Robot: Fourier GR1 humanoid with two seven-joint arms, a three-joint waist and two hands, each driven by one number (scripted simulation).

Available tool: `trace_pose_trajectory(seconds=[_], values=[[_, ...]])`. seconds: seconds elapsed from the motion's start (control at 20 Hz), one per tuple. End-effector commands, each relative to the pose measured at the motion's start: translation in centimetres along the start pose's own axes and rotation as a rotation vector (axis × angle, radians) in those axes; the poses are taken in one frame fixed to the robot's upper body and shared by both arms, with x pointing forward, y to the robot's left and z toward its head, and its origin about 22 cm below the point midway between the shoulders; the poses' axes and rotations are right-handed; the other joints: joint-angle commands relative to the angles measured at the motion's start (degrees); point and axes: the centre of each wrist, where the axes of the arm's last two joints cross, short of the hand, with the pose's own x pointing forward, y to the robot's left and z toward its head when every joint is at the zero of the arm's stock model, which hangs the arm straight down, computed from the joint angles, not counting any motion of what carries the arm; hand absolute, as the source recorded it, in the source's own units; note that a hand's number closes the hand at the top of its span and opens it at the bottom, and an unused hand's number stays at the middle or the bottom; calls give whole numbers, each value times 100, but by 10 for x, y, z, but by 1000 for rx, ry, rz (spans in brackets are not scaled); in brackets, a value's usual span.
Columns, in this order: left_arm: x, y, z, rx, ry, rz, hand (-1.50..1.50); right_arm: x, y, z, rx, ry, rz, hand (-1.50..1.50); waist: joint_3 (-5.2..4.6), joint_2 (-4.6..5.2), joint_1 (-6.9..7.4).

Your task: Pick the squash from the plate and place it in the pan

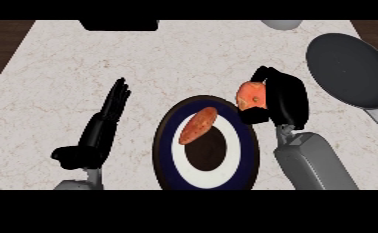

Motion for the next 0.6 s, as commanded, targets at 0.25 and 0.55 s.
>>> trace_pose_trajectory(seconds=[0.25,0.55], values=[[11,2,7,8,-5,7,0,-14,-75,-40,-269,76,-177,150,3,-1,-1],[-4,3,-8,11,-9,0,0,-64,-68,-47,-324,188,-314,150,3,14,-51]])
